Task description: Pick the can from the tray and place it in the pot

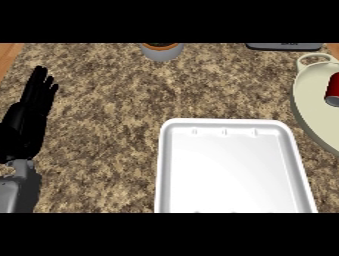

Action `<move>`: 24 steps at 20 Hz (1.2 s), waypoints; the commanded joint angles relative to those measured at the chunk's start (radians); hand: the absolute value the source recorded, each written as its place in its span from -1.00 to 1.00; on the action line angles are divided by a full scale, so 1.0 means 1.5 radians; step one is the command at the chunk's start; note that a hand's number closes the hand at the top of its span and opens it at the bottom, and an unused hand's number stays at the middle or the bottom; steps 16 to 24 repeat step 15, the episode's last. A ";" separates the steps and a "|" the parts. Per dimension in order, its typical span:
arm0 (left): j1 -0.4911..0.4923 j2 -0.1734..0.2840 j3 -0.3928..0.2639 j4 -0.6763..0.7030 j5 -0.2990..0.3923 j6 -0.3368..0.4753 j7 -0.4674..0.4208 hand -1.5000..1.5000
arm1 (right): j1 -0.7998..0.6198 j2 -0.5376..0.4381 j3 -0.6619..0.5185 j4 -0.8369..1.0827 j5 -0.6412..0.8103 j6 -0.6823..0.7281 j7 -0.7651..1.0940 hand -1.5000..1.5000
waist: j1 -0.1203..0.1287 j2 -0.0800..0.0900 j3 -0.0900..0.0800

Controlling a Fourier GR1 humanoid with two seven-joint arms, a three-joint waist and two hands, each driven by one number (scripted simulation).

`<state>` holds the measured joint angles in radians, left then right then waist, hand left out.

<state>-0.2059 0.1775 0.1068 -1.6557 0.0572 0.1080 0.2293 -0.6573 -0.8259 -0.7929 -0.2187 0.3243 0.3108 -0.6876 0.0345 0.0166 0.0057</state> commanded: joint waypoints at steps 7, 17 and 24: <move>-0.041 -0.004 -0.001 0.024 -0.010 0.013 0.015 0.00 | 0.048 -0.093 -0.010 0.027 -0.018 0.119 -0.023 -1.00 | -0.003 0.002 0.001; -0.007 0.006 0.013 0.006 0.016 -0.014 0.005 0.00 | 0.112 -0.104 -0.008 0.024 -0.024 0.145 -0.071 -1.00 | -0.002 -0.001 0.002; -0.007 0.006 0.013 0.006 0.016 -0.014 0.005 0.00 | 0.112 -0.104 -0.008 0.024 -0.024 0.145 -0.071 -1.00 | -0.002 -0.001 0.002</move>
